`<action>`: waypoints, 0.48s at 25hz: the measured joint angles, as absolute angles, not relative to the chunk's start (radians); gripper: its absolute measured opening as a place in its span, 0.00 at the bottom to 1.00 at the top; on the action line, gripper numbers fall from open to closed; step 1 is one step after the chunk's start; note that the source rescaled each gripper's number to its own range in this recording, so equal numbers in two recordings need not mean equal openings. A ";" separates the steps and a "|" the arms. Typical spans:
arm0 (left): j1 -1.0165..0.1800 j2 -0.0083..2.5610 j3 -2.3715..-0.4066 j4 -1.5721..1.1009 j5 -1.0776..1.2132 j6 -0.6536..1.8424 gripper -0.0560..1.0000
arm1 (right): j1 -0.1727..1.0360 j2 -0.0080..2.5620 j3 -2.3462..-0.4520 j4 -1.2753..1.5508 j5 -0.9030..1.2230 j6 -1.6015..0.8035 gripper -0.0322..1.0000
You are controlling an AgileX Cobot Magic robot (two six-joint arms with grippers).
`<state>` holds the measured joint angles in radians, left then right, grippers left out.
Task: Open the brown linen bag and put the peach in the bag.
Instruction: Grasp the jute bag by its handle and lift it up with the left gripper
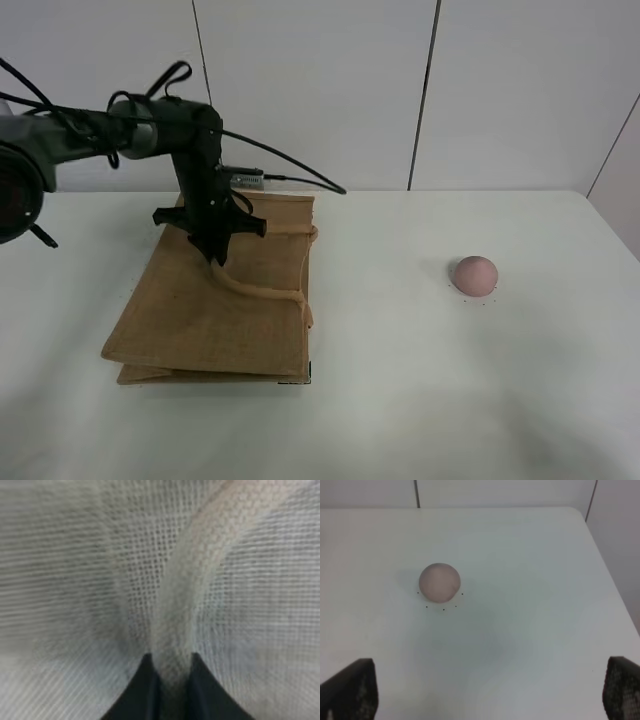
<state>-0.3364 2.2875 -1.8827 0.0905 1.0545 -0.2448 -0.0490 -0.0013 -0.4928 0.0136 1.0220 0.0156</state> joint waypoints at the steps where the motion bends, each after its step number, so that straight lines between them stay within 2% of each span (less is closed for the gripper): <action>1: -0.336 2.273 -1.905 0.091 1.075 -0.236 0.05 | -0.049 -0.001 -0.493 0.014 1.022 0.016 1.00; 5: -0.336 2.214 -1.996 0.091 1.165 -0.194 0.05 | -0.049 -0.001 -0.493 0.014 1.022 0.016 1.00; 12: -0.336 2.106 -2.135 0.090 1.168 -0.145 0.05 | -0.049 -0.001 -0.493 0.014 1.022 0.016 1.00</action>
